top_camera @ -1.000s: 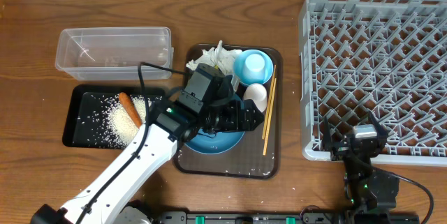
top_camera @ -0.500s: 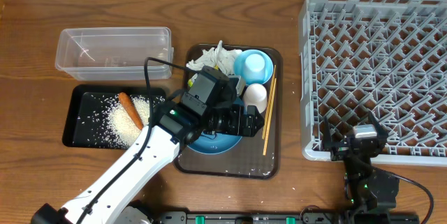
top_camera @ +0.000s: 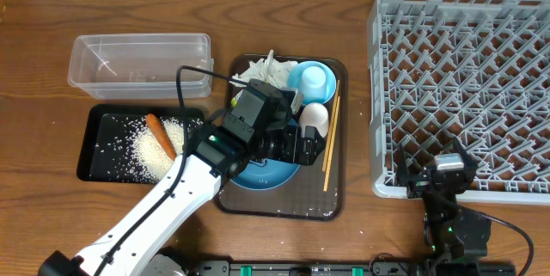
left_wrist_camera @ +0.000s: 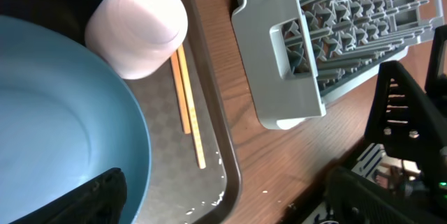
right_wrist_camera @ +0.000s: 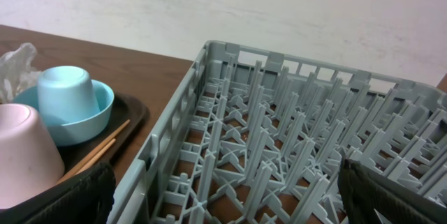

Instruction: Sort waste into correct bins and load items into the dishwasher rack

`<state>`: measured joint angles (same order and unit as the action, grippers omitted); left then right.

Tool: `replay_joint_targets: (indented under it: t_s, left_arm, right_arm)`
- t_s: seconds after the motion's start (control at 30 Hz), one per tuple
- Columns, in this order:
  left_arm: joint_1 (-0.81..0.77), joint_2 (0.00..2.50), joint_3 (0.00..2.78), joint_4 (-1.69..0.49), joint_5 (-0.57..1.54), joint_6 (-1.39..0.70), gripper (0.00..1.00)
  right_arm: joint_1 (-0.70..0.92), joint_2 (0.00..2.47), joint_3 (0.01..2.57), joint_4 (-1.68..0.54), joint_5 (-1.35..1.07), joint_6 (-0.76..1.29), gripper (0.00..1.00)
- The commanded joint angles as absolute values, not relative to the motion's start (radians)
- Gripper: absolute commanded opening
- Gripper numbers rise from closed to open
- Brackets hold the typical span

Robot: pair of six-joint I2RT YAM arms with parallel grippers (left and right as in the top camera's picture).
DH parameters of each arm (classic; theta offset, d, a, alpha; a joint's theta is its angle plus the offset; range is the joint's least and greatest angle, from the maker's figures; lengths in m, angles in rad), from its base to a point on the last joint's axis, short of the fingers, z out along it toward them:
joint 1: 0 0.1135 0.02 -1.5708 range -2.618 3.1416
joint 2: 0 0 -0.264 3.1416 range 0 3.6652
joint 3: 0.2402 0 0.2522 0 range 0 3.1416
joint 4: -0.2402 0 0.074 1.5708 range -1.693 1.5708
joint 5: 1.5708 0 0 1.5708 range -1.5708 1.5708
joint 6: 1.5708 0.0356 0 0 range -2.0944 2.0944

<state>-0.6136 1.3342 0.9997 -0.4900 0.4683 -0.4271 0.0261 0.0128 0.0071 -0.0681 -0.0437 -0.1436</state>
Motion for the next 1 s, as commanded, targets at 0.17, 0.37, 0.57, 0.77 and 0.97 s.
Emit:
replay_joint_targets:
  t_s: [0.17, 0.37, 0.57, 0.77, 0.97]
  left_arm:
    - [-0.613, 1.363, 1.025, -0.479, 0.403, -0.263, 0.94]
    - [-0.615, 1.454, 1.025, -0.390, 0.331, -0.266, 0.94]
    - [-0.615, 1.569, 1.025, -0.253, 0.136, -0.263, 0.95]
    - [-0.615, 1.618, 1.025, -0.192, 0.132, -0.262, 0.95]
    - [-0.615, 1.581, 1.025, -0.189, 0.125, -0.263, 0.95]
  right_arm:
    - [0.040, 0.011, 0.006, -0.072, -0.033, -0.154, 0.99]
    - [0.040, 0.011, 0.006, -0.072, -0.033, -0.154, 0.99]
    - [0.040, 0.011, 0.006, -0.072, -0.033, -0.154, 0.99]
    - [0.040, 0.011, 0.006, -0.072, -0.034, -0.154, 0.99]
    - [0.040, 0.011, 0.006, -0.072, -0.033, -0.154, 0.99]
